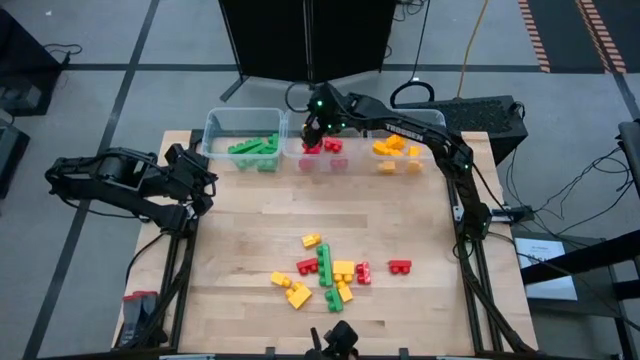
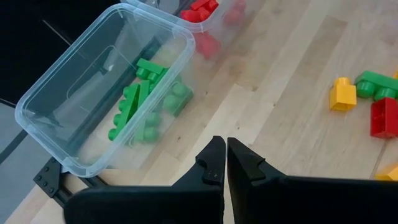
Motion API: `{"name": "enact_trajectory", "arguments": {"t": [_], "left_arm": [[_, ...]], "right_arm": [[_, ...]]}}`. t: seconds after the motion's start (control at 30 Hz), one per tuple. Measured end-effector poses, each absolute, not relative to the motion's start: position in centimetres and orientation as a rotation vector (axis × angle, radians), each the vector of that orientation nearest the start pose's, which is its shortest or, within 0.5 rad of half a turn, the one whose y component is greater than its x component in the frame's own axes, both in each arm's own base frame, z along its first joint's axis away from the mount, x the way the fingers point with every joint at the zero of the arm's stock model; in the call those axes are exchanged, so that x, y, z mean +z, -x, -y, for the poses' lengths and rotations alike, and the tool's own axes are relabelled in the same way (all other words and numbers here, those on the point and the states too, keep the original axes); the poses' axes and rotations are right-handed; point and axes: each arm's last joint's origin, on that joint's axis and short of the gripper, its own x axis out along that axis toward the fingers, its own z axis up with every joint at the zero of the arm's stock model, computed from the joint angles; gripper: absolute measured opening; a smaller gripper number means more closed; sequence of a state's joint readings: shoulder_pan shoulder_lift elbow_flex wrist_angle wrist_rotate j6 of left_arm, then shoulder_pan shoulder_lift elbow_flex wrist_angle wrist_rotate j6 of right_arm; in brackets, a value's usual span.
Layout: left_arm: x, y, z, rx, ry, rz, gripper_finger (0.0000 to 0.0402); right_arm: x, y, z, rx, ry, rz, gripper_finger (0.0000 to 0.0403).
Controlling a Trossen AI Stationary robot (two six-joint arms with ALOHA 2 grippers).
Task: Sort blocks
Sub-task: Put the red game piece with 2 studs into the center transparent bin
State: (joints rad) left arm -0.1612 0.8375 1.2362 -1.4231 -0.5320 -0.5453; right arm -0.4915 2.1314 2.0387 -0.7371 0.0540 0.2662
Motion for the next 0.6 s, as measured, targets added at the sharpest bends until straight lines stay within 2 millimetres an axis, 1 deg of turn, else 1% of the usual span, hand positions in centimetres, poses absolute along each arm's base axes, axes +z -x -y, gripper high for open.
{"name": "enact_trajectory", "arguments": {"t": [0.1, 0.17, 0.2, 0.3, 0.33, 0.4, 0.43, 0.5, 0.6], "left_arm": [[37.1, -9.5, 0.1, 0.583, 0.147, -0.838, 0.0], [37.1, -9.5, 0.1, 0.583, 0.147, -0.838, 0.0], [37.1, -9.5, 0.1, 0.583, 0.147, -0.838, 0.0], [37.1, -9.5, 0.1, 0.582, 0.147, -0.838, 0.0], [37.1, -9.5, 0.1, 0.582, 0.147, -0.838, 0.0], [37.1, -9.5, 0.1, 0.582, 0.147, -0.839, 0.0], [37.1, -9.5, 0.1, 0.582, 0.147, -0.838, 0.0], [37.1, -9.5, 0.1, 0.582, 0.146, -0.839, 0.0], [37.1, -9.5, 0.1, 0.58, 0.139, -0.84, 0.0]], "right_arm": [[31.7, -41.2, 22.2, -0.607, -0.403, -0.765, 0.029], [33.6, -40.8, 21.4, -0.555, -0.365, -0.792, 0.0277], [34.9, -40.2, 20.6, -0.507, -0.353, -0.824, 0.0271], [37.8, -38.3, 16.9, -0.363, -0.324, -0.962, 0.0256], [38.6, -37.2, 15.7, -0.33, -0.318, -1.02, 0.0252], [39.0, -35.4, 13.1, -0.276, -0.316, -1.175, 0.0247], [39.2, -34.9, 11.9, -0.257, -0.314, -1.215, 0.0246], [40.1, -34.2, 9.7, -0.239, -0.311, -1.177, 0.0243], [41.9, -31.7, 6.3, -0.229, -0.353, -1.107, 0.0242]]}}
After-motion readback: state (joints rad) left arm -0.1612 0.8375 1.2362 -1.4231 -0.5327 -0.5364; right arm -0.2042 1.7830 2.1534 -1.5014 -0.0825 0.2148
